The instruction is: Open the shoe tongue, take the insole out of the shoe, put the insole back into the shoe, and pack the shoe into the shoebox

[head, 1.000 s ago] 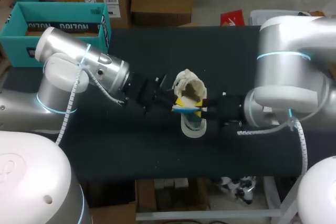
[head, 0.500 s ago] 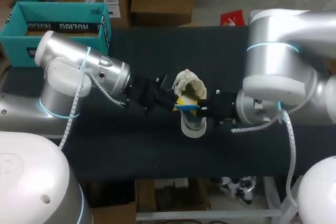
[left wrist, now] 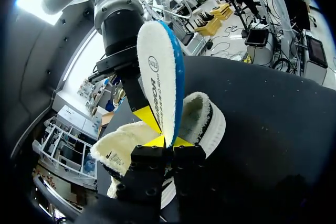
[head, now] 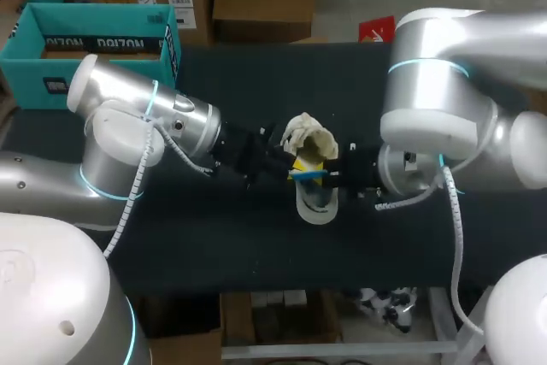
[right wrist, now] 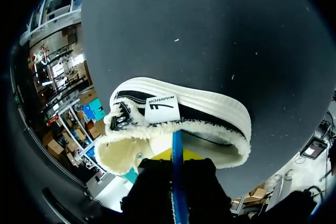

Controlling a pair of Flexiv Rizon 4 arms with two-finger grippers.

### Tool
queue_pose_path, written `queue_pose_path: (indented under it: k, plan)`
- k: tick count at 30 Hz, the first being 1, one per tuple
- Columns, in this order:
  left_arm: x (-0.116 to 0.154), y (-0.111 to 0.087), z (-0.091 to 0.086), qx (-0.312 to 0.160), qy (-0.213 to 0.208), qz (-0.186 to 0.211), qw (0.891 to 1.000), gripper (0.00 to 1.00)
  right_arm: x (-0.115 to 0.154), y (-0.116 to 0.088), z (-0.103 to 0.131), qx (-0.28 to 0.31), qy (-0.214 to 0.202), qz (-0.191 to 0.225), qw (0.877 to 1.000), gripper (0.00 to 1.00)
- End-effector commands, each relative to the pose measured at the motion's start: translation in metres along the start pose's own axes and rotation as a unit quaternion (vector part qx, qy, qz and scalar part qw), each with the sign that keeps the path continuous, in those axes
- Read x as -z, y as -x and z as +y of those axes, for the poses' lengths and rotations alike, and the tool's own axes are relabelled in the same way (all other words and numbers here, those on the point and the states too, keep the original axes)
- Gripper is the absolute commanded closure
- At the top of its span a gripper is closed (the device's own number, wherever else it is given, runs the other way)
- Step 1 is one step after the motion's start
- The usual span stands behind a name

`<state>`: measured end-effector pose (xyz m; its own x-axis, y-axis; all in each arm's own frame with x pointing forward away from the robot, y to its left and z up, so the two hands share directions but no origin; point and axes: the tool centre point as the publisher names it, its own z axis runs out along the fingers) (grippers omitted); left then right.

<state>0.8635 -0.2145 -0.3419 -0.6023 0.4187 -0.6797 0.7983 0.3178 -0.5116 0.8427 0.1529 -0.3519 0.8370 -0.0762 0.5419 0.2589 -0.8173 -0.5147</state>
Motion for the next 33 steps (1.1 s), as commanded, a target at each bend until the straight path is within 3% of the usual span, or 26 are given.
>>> queue_pose_path:
  k: [1,2,3,4,7,10,12,15,18,25,26,27,28,33]
  plan:
    - [-0.013,0.006,0.006,0.007,0.000,0.003,1.000,1.00,-0.013,-0.005,0.003,-0.003,-0.003,-0.017,1.000,1.00]
    - [-0.013,0.006,0.007,0.009,0.001,0.003,1.000,1.00,-0.014,-0.005,0.005,-0.007,-0.005,-0.015,1.000,1.00]
    - [-0.013,0.007,0.007,0.011,0.001,0.004,1.000,0.93,-0.015,-0.004,0.006,-0.009,-0.005,-0.015,1.000,1.00]
    - [-0.013,0.006,0.007,0.013,0.000,0.004,1.000,0.80,-0.015,-0.003,0.008,-0.011,-0.005,-0.015,1.000,1.00]
    - [-0.008,0.004,0.002,0.021,-0.020,0.015,0.999,0.54,-0.015,-0.001,0.011,-0.018,-0.005,-0.012,1.000,1.00]
    - [0.002,0.002,-0.008,0.022,-0.050,0.022,0.998,0.50,-0.011,0.002,0.010,-0.021,-0.001,-0.008,1.000,1.00]
    - [0.008,0.000,-0.014,0.016,-0.059,0.019,0.998,0.53,-0.007,0.003,0.009,-0.022,0.002,-0.005,1.000,1.00]
    - [0.015,-0.002,-0.021,0.008,-0.062,0.016,0.998,0.66,-0.004,0.004,0.009,-0.025,0.008,-0.002,1.000,1.00]
    - [0.020,-0.002,-0.025,0.004,-0.066,0.011,0.998,0.64,-0.001,0.005,0.009,-0.026,0.010,0.001,1.000,1.00]
    - [0.015,-0.004,-0.035,-0.006,-0.074,0.012,0.997,0.78,0.000,0.003,0.008,-0.024,0.018,-0.003,1.000,1.00]
    - [0.014,-0.004,-0.036,-0.008,-0.075,0.013,0.997,0.82,0.000,0.003,0.007,-0.024,0.020,-0.002,0.999,1.00]
    - [0.013,-0.004,-0.038,-0.011,-0.077,0.013,0.997,0.95,0.001,0.003,0.007,-0.024,0.021,-0.002,0.999,1.00]
    - [0.013,-0.004,-0.039,-0.014,-0.076,0.014,0.997,1.00,0.001,0.003,0.007,-0.024,0.022,-0.001,0.999,1.00]
    - [0.010,-0.005,-0.043,-0.028,-0.068,0.008,0.997,1.00,0.006,0.004,0.003,-0.018,0.033,0.003,0.999,1.00]
